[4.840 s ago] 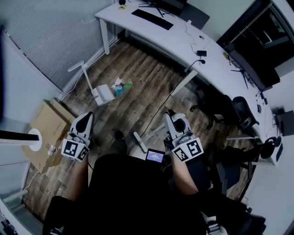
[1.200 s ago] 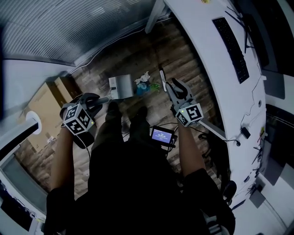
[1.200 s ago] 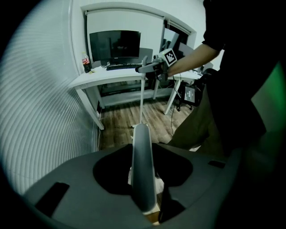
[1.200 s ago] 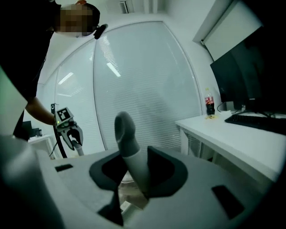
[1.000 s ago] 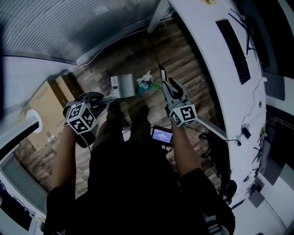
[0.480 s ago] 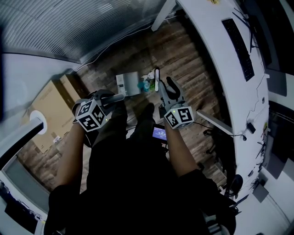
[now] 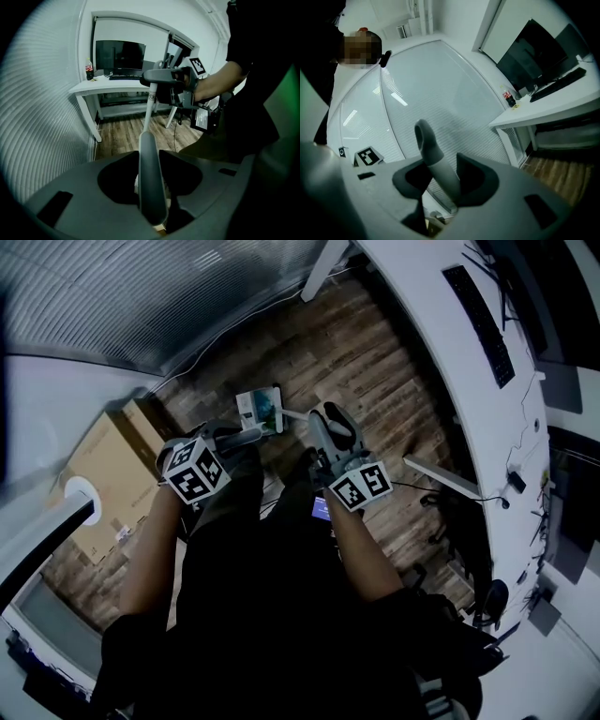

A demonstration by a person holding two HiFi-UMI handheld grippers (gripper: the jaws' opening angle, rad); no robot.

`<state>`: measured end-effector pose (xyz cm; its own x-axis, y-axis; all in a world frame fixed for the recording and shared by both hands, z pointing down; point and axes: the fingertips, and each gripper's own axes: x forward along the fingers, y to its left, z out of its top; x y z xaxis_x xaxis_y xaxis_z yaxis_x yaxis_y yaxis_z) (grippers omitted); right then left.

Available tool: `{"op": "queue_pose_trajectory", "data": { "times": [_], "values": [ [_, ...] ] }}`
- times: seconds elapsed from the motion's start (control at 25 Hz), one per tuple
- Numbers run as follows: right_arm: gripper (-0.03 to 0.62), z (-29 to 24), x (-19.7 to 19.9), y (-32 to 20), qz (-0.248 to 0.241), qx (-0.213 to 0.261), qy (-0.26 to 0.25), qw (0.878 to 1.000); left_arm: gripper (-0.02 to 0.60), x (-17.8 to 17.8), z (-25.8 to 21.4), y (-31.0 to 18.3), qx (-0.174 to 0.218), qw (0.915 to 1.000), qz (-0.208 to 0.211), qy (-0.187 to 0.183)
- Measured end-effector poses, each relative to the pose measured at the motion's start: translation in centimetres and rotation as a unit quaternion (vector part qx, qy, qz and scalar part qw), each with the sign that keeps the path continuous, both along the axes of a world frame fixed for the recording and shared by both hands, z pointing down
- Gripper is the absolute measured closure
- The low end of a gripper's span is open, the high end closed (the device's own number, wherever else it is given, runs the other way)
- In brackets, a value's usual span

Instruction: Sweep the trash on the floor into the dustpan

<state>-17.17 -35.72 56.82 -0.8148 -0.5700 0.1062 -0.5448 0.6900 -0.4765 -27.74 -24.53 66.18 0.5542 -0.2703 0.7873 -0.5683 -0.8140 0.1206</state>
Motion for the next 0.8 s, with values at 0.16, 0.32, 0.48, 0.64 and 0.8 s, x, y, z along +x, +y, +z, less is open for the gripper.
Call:
{"op": "queue_pose_trajectory", "data": {
  "times": [0.16,0.32,0.48,0.64,0.8],
  "values": [
    [0.454,-1.0,0.5,0.8,-0.009,0.002,-0.021,1.0,0.451,0.1,0.1,0.0,0.002,1.0,-0.001,0.006],
    [0.459,-2.1,2.5,0.9,0.009,0.011,-0.036,0.999,0.451,0.1,0.1,0.2,0.003,1.0,0.0,0.003],
    [0.466,-4.3,5.3,-0.1,0.041,0.036,-0.029,0.998,0.451,-0.1,0.1,0.3,0.009,1.0,-0.002,-0.001],
    [0.476,-7.2,8.7,-1.8,0.082,0.057,-0.032,0.994,0.451,-0.3,0.3,0.5,0.013,0.9998,-0.002,-0.017],
    [0.486,-10.9,10.6,-2.5,0.081,0.091,-0.038,0.992,0.424,-0.8,0.5,1.3,0.004,0.9997,-0.005,-0.024]
  ]
}}
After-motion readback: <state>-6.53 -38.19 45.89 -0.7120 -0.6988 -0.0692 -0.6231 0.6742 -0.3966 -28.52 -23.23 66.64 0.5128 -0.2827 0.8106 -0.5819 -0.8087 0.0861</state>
